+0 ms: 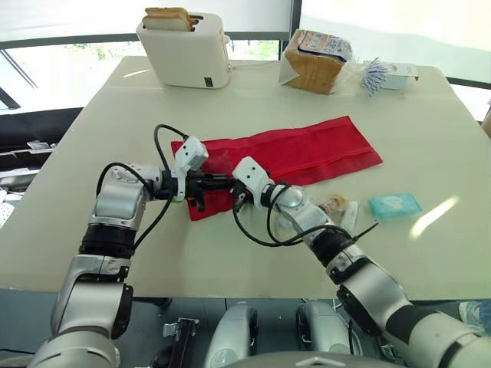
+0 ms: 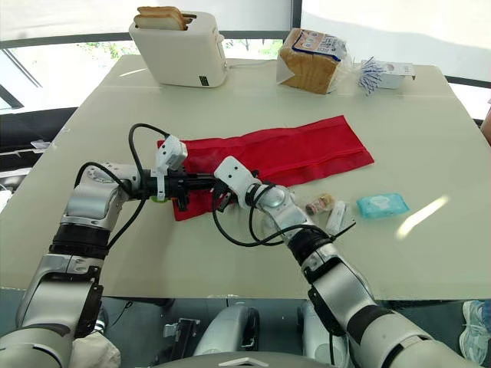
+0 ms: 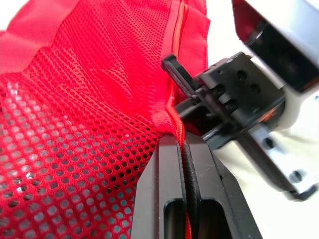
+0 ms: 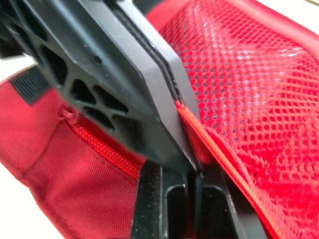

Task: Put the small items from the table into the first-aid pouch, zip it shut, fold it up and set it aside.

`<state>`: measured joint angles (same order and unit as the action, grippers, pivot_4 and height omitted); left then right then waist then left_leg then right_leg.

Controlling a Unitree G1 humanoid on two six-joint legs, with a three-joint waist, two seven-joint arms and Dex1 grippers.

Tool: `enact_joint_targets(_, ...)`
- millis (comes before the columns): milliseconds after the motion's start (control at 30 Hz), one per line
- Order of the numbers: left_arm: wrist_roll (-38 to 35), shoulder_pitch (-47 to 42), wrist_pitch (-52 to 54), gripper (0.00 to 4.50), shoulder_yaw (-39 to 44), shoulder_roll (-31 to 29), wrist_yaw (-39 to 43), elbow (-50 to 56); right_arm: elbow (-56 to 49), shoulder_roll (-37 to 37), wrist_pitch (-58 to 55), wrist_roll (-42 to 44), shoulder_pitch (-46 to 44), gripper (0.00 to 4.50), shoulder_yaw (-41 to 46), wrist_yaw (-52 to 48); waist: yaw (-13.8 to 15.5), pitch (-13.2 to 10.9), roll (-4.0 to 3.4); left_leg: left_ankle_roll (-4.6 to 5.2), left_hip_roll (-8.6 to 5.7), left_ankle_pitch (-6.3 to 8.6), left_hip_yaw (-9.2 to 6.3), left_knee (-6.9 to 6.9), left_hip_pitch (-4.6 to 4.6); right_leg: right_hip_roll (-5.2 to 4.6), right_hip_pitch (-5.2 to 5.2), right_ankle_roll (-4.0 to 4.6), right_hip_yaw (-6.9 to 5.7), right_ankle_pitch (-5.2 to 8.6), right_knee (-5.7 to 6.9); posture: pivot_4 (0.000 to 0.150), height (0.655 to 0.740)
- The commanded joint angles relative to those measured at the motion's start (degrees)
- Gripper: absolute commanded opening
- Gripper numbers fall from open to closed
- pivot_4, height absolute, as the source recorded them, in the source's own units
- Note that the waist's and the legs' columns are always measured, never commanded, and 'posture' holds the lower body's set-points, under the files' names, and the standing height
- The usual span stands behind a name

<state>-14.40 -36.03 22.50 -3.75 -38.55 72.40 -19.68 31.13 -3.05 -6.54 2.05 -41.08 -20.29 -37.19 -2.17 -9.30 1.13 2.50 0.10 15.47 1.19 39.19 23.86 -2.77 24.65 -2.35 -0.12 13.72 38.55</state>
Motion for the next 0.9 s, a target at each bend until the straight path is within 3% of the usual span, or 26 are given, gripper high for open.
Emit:
enact_joint_targets(33,2.4,-1.0,-5.6,0.00,-0.3,-0.5,-0.3,-4.4,-29.5,10.0,-15.3,10.1,5.5,1.84,3.3,-10.1,0.2,0.0,0.00,0.01,0.00,0.00,0.00,0.01,0.01,0.01,0.00,0.00,-0.01,0.00,-0.02,0.150,0.7400)
enact_joint_targets(67,2.9,-1.2,-7.4,0.00,-0.5,-0.7,0.1,-5.1,-36.6,13.7,-20.2,12.7,7.4,2.50,4.4,-11.3,0.3,0.0,0.00,0.02,0.00,0.01,-0.01,0.01,0.03,0.00,0.00,0.00,-0.02,0.00,-0.02,0.150,0.7400)
enact_joint_targets(133,3.8,-1.1,-10.7,0.00,-0.9,-1.5,1.0,-6.0,-47.4,19.6,-28.0,16.8,10.5,3.13,7.2,-11.9,0.4,0.0,0.01,0.05,0.00,0.03,-0.03,0.01,0.04,-0.13,-0.01,0.00,-0.02,0.00,-0.04,0.150,0.7400)
enact_joint_targets(233,6.3,-1.0,-18.5,0.00,-0.6,-2.8,0.3,-9.6,-62.1,29.3,-36.8,23.2,17.3,4.44,14.6,-11.7,0.5,0.0,0.02,0.24,0.03,0.14,-0.04,0.00,0.05,-0.14,-0.01,0.00,-0.04,0.00,-0.08,0.150,0.7400)
enact_joint_targets(400,8.3,-4.2,-28.4,0.00,1.0,-4.9,-1.1,-19.8,-78.7,42.1,-41.5,33.3,35.5,4.48,34.2,-14.1,1.4,0.0,0.01,0.35,0.06,0.21,-0.04,0.00,0.08,-0.11,-0.06,0.00,-0.13,0.01,-0.21,0.150,0.7400)
enact_joint_targets(533,2.8,-4.6,-18.2,1.14,3.1,-6.7,4.0,-16.3,-85.3,44.1,-43.7,41.1,45.5,4.50,51.5,-12.9,1.6,0.0,0.04,0.45,0.06,0.26,-0.02,0.05,-0.02,-0.02,-0.20,-0.01,-0.15,-0.01,-0.19,0.150,0.7400)
enact_joint_targets(567,1.4,-4.2,-14.9,1.14,3.3,-6.5,4.4,-13.3,-86.1,44.3,-44.0,43.1,46.8,4.50,54.3,-12.3,1.5,0.0,0.06,0.47,0.06,0.27,-0.04,0.07,-0.03,0.10,-0.24,-0.01,-0.17,0.00,-0.20,0.150,0.7400)
enact_joint_targets(600,0.2,-4.2,-11.4,1.62,3.2,-6.0,4.5,-10.2,-86.8,44.5,-44.1,44.5,47.9,4.50,56.5,-12.0,1.8,0.0,0.07,0.47,0.06,0.27,-0.01,0.08,-0.06,0.10,-0.25,-0.01,-0.15,0.00,-0.21,0.150,0.7400)
enact_joint_targets(667,-0.2,-4.1,-7.2,1.98,1.8,-5.0,4.5,-5.6,-87.4,45.6,-44.3,47.4,49.6,4.50,59.8,-10.8,2.0,0.0,0.07,0.50,0.06,0.29,-0.08,0.11,0.00,0.08,-0.31,-0.02,-0.20,0.00,-0.33,0.150,0.7400)
enact_joint_targets(700,0.5,-4.1,-6.3,2.46,0.5,-4.3,4.0,-3.8,-87.4,46.2,-44.2,48.7,50.1,4.50,61.1,-10.2,2.1,0.0,0.08,0.50,0.06,0.29,-0.10,0.17,-0.01,0.07,-0.39,-0.03,-0.23,0.00,-0.36,0.150,0.7400)
enact_joint_targets(900,7.3,-7.5,-2.2,2.46,-6.6,3.5,-4.6,0.1,-85.1,52.7,-44.2,57.1,52.1,4.50,69.5,-9.1,2.9,0.0,0.08,0.59,0.03,0.34,-0.20,0.18,-0.21,0.09,-0.76,-0.03,-0.30,0.00,-0.58,0.150,0.7400)
